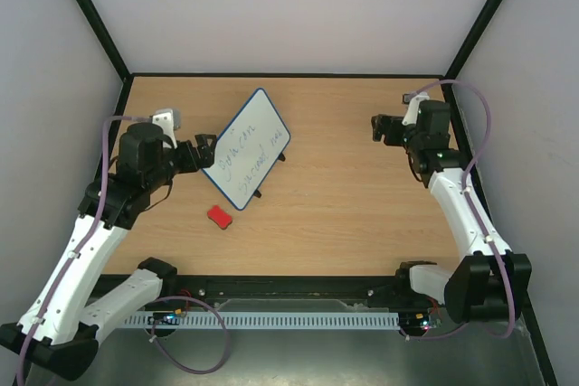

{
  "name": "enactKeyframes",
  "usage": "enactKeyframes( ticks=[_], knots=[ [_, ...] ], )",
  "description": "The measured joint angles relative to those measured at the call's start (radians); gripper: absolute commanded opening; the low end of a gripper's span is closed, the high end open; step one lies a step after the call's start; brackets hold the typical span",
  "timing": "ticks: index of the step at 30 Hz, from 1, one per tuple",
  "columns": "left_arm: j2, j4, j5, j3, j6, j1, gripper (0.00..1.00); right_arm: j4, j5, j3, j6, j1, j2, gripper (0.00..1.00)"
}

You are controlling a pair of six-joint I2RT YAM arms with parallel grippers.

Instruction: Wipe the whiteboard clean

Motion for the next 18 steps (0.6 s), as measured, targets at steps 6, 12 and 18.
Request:
enactKeyframes(
  ticks=[6, 12, 18],
  knots=[
    [0.025, -0.142, -0.015, 0.003, -0.09, -0.003, 0.89, -0.004, -0.057, -0.022, -0.052, -0.004, 0.0, 0.99],
    [0.093, -0.385, -0.125, 0.002, -0.248, -0.003, 0.78, -0.008, -0.231, -0.053, -0.163, -0.006, 0.008, 0.93],
    [0.091, -0.406, -0.143, -0.159, -0.364, 0.072, 0.65, -0.029, -0.318, -0.085, -0.211, -0.006, 0.094, 0.88]
  ],
)
